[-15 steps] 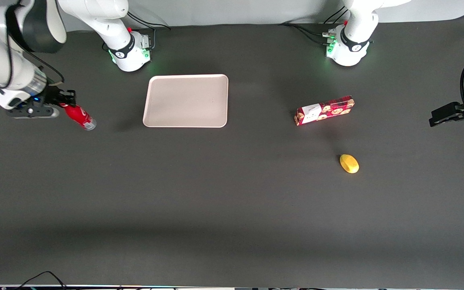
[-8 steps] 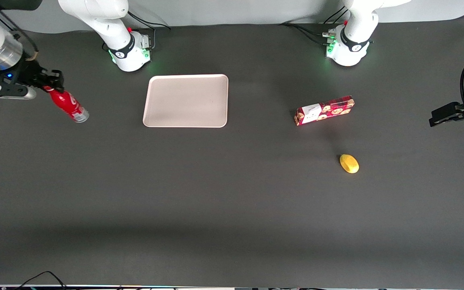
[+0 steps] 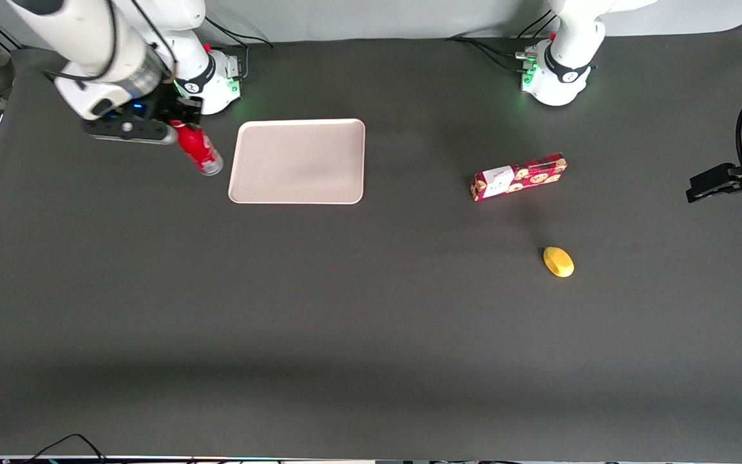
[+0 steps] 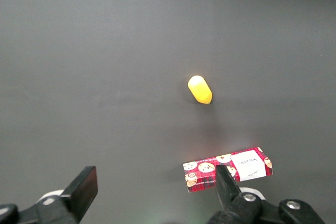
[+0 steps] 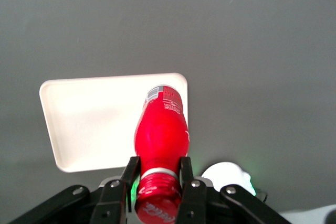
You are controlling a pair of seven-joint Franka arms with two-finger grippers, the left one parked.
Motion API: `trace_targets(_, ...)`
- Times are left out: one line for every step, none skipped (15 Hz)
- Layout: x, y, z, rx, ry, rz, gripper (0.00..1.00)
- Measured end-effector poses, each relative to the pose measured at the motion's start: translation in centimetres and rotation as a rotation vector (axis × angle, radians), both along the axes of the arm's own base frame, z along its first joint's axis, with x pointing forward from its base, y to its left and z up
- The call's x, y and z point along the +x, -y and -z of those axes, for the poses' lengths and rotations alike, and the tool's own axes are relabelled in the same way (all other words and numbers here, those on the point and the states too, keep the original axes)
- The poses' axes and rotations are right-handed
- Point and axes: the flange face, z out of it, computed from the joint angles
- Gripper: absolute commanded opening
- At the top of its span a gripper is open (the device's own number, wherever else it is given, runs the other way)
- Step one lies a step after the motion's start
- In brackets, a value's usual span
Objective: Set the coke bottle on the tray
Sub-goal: 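Lift the bottle upright with the right gripper, then carry the upright bottle onto the tray and lower it down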
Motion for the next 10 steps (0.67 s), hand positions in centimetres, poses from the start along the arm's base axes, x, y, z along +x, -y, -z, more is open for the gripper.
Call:
trace_targets(-0.4, -0.7, 1.7, 0.004, -0.026, -0.004, 0.0)
trace_targets(-0.6, -0.9, 3.6, 0.006, -0.044, -0.006, 0.0)
trace_targets(-0.7, -1.0, 5.5, 0.006, -0.056, -0.007, 0.0)
trace_targets(-1.0, -1.0, 7.6, 0.002, -0.066, -0.008, 0.0)
trace_targets(-1.3, -0.9, 9.6, -0.002, -0.074, -0.008, 0.0)
trace_targets(-1.6, -0.6, 11.6, -0.007, -0.081, -0.006, 0.0)
trace_targets(-2.0, -0.3, 13.4, -0.011, -0.086, -0.004, 0.0)
trace_targets(-2.5, 0.0, 15.0, -0.014, -0.088, -0.002, 0.0)
trace_targets(-2.8, 0.3, 16.3, -0.017, -0.088, 0.001, 0.0)
trace_targets(-3.1, 0.5, 17.4, -0.018, -0.085, 0.003, 0.0)
